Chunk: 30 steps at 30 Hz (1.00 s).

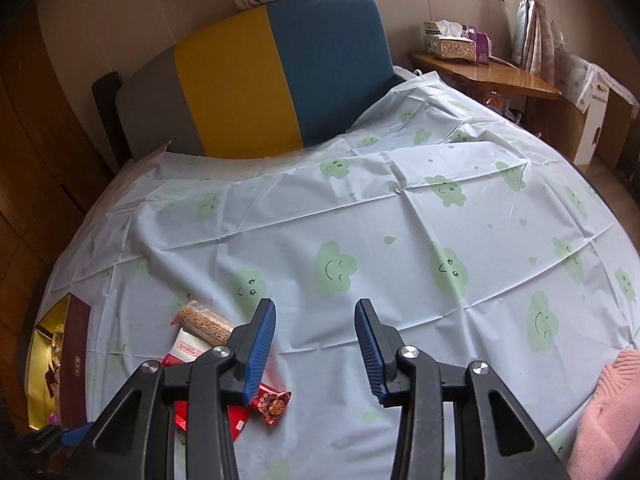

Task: Organize snacks
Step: 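Grasp the large red bar pack with the left gripper while the right grasps a small red candy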

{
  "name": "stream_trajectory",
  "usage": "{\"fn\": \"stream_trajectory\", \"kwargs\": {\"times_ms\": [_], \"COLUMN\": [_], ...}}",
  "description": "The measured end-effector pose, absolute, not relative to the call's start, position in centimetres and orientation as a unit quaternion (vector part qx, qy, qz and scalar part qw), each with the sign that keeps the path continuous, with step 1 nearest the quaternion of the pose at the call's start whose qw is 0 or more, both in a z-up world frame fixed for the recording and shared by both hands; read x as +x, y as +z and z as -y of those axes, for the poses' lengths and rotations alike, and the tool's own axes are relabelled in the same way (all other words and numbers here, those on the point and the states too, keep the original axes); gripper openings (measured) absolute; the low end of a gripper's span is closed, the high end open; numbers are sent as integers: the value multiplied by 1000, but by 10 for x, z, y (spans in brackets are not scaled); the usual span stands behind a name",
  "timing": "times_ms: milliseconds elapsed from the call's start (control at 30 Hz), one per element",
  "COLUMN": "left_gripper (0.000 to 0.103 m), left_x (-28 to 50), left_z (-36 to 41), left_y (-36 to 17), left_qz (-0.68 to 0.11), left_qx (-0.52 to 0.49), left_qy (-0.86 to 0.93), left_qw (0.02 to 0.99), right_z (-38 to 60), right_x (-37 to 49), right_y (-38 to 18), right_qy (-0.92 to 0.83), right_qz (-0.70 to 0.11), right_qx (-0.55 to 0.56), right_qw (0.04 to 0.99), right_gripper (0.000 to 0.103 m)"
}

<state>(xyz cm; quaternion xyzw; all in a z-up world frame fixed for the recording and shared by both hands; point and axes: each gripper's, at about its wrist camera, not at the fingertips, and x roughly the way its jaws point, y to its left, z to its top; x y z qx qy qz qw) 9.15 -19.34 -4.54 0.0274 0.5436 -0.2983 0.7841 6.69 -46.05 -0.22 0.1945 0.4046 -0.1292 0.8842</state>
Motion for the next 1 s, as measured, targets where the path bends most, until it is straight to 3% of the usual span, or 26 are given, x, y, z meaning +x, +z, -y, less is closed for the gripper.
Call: {"fn": "stream_trajectory", "kwargs": {"times_ms": [300, 400, 667, 767, 867, 1000], "left_gripper": [76, 84, 86, 83, 59, 57], "left_x": [134, 142, 139, 135, 128, 120], "left_z": [249, 263, 295, 288, 277, 253], "left_y": [-74, -77, -88, -95, -89, -87], "left_qz": [-607, -602, -571, -564, -550, -557], "left_qx": [-31, -31, 88, 105, 120, 133], "left_qy": [-245, -219, -201, -220, -251, -292], "left_qw": [755, 767, 791, 789, 787, 766], "right_z": [466, 467, 466, 464, 459, 446], "right_x": [64, 62, 61, 62, 64, 71], "right_y": [2, 3, 2, -1, -6, -18], "right_qy": [-117, -110, -92, -88, -85, -62], "right_qz": [-394, -390, -392, -402, -419, -453], "right_qx": [224, 234, 247, 242, 230, 206], "right_qw": [884, 884, 882, 878, 874, 865], "right_gripper": [42, 42, 43, 43, 43, 43]}}
